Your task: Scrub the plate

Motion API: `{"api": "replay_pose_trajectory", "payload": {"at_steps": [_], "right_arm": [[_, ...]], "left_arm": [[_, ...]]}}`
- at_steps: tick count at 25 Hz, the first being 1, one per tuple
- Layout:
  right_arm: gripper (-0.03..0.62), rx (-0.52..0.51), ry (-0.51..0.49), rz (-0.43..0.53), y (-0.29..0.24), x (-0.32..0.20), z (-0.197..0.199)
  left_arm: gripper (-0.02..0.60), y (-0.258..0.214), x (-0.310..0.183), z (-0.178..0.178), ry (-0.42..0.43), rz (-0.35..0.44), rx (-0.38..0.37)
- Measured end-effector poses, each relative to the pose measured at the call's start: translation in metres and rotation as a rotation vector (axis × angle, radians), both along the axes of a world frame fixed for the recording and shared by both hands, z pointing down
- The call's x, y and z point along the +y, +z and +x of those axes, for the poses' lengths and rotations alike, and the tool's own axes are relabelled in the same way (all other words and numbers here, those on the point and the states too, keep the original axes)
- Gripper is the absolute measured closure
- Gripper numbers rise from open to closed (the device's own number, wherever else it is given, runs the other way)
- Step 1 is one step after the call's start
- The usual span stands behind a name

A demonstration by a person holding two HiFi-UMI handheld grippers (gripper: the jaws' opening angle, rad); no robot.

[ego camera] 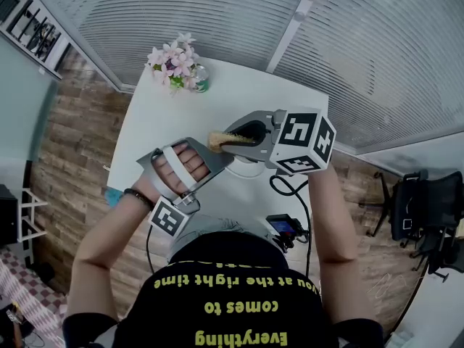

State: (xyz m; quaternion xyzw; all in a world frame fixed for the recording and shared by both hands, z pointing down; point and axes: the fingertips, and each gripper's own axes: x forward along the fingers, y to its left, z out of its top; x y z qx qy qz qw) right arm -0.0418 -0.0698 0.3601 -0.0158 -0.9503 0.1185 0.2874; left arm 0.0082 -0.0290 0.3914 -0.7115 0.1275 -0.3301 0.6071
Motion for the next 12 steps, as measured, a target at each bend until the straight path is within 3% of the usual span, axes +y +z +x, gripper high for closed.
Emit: {"api": "replay_pose_trajectory", "payload": {"at_steps": [12], "right_arm": [[0.542,-0.045,0.126,-0.072,0.015,-0.018,0.027]], "left_arm": [[0.574,-0.003,0.002,0.004,-0.002,0.008,0.014]]}}
